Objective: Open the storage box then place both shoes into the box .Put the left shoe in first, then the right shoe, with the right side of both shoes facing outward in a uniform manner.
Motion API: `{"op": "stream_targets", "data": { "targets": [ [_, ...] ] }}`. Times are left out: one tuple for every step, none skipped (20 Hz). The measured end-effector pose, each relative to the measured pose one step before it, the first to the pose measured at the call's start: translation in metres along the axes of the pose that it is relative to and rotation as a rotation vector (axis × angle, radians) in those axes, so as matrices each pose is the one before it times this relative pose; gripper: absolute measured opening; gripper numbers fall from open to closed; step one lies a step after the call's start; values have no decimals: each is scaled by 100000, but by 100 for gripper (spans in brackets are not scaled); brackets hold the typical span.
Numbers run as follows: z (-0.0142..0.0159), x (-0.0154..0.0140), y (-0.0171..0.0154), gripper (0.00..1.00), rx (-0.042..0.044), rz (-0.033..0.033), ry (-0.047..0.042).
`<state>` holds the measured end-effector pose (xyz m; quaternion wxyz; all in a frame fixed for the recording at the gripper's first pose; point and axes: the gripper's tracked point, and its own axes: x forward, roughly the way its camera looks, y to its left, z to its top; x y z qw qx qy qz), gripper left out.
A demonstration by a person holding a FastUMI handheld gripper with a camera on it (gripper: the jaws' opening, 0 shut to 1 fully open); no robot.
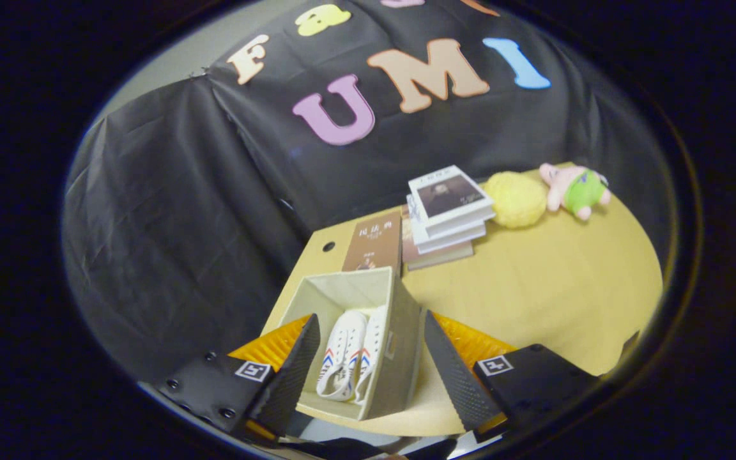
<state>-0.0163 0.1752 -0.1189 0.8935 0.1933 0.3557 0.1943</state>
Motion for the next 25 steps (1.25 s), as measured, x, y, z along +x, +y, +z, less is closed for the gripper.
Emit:
{"op": "stream_targets", "data": {
  "targets": [
    [1290, -1328, -700, 100, -3685, -1264, -4705],
    [1205, -1172, -915, 100, -3397, -1636, -4754],
    [1391, -1083, -1200, 100, -3018, -2259, -5036],
    [1204, -844, -1092, 100, -1830, -2010, -4189],
    [1325, -705, -1054, 100, -1460, -1674, -4787],
    [1289, -889, -1045, 100, -1116, -1622, -4469],
    [1217, -757, -1356, 100, -1099, -2587, -4267],
    [1050, -623, -1475, 100, -1207, -2863, -4235],
    [984, -519, -1333, 100, -1353, -2938, -4147],
    [911, -224, -1520, 100, -1070, -3201, -4128],
    [693, -224, -1362, 100, -591, -3075, -3573],
    [514, 31, -1076, 100, -229, -1936, -2547],
    [247, -106, -875, 100, 260, -1497, -1860],
    [161, 82, -748, 100, 33, -792, -766],
    [202, -85, -805, 100, 16, -1364, -671],
    [342, 83, -424, 100, 603, 228, -979],
    [381, 75, -181, 100, 929, 253, -864],
    [347, 248, -332, 100, 980, -100, -1050],
    [408, 283, -157, 100, 526, 314, -983],
    [-142, 189, -235, 100, -82, 90, 278],
    [-138, 265, -129, 100, -357, 243, 342],
    [11, 196, -33, 100, -512, 213, 382],
    [35, 259, 55, 100, -526, 456, 182],
    [6, 151, 196, 100, -451, 647, 220],
    [170, 195, 111, 100, -548, 252, -841]
  ]
}}
